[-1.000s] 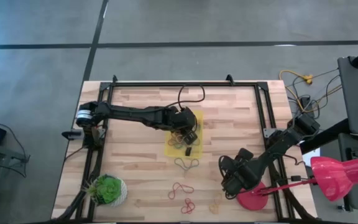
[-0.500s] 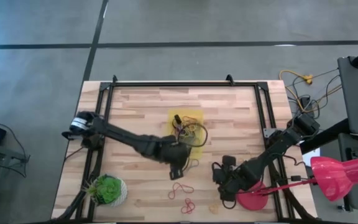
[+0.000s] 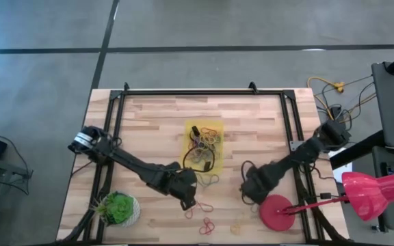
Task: Pick and place rubber bands into bin
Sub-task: Put the yellow rubber band into the yellow bin
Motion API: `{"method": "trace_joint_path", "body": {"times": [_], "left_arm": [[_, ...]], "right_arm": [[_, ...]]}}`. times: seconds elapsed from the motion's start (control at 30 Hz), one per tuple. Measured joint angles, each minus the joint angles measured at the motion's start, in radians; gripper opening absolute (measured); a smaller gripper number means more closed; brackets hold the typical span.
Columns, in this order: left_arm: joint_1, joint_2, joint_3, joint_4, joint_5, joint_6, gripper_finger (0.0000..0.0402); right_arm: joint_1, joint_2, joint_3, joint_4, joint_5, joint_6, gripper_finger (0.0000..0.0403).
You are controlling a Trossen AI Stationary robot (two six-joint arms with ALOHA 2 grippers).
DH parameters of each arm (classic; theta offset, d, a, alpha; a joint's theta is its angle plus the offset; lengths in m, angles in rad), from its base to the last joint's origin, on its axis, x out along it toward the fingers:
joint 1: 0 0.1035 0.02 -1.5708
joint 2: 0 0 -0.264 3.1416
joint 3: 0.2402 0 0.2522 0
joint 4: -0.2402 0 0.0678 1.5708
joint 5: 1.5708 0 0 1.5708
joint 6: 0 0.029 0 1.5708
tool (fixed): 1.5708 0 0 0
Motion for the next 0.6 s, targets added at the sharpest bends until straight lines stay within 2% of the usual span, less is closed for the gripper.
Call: {"method": "trace_joint_path", "body": {"times": [0.33, 0.5, 0.6], "left_arm": [[-0.065, -0.001, 0.004, 0.008, -0.001, -0.091, 0.0178], [-0.084, -0.001, 0.003, 0.012, 0.000, -0.139, 0.0178], [-0.083, -0.001, 0.005, 0.045, 0.001, -0.141, 0.0178]], "right_arm": [[-0.038, -0.009, -0.062, -0.015, -0.003, -0.333, 0.0203], [-0.074, -0.009, -0.033, -0.078, -0.048, -0.387, 0.0203], [-0.079, -0.009, 0.008, -0.123, -0.040, -0.414, 0.0203]]}}
